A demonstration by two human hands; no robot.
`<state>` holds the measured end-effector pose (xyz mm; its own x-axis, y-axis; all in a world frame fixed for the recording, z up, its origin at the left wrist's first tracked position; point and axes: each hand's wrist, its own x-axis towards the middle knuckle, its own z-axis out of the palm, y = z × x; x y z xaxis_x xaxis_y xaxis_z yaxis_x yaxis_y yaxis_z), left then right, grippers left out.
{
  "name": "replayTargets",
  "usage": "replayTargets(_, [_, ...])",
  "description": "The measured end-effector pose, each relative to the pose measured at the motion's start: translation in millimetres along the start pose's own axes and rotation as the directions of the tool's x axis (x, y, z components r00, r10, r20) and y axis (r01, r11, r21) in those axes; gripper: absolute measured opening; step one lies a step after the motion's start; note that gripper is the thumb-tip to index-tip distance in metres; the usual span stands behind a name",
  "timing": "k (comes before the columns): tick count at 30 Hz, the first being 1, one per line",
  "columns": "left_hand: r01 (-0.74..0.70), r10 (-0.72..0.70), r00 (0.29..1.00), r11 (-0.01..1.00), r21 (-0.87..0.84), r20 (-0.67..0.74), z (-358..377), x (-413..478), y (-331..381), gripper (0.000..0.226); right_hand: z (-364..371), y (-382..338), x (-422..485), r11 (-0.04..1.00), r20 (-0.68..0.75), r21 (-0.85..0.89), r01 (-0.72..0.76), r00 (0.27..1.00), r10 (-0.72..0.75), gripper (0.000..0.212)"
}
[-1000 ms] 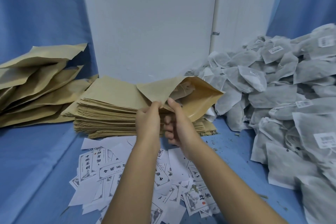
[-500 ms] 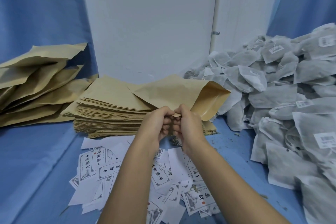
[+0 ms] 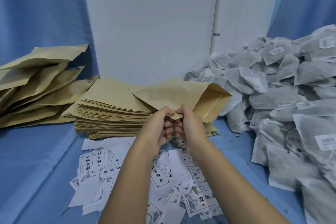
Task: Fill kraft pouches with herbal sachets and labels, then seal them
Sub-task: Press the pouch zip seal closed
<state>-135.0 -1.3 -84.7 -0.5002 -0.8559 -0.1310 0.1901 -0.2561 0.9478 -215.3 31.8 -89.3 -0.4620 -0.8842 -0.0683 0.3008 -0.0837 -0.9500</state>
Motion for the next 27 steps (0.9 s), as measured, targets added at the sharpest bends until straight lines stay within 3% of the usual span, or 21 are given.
replayTargets(5, [-0.035,0.035,0.999,0.998,-0.052,0.004,-3.5,2.4,2.0,0.025,0.0,1.9,2.9,0.997,-0.055,0.072,0.015,0.998,-0.011,0.027])
replayTargets(9, [-0.013,0.011,1.000,0.994,-0.113,-0.023,-4.1,2.6,2.2,0.025,1.0,2.5,3.1,0.999,-0.072,0.010,0.037,0.997,-0.037,0.029])
replayTargets(14, [-0.018,0.014,0.999,0.995,-0.094,-0.040,-4.5,2.3,2.0,0.026,-1.0,4.2,4.3,0.997,-0.082,0.076,0.032,0.996,-0.026,0.025])
replayTargets(21, [-0.035,0.036,0.999,0.997,-0.067,0.020,4.2,-1.9,-1.8,0.024,-5.4,0.6,6.4,0.997,-0.033,-0.070,0.041,0.999,-0.043,0.027])
replayTargets(24, [-0.048,0.045,0.999,0.993,-0.106,-0.027,7.2,-0.7,-1.2,0.033,-3.9,3.1,6.3,0.999,-0.037,0.048,0.012,0.999,-0.010,0.025])
replayTargets(27, [-0.030,0.024,0.998,0.994,-0.102,-0.060,6.9,-0.8,-1.3,0.029,-2.2,5.3,6.4,0.997,-0.054,0.080,0.022,0.998,-0.018,0.023])
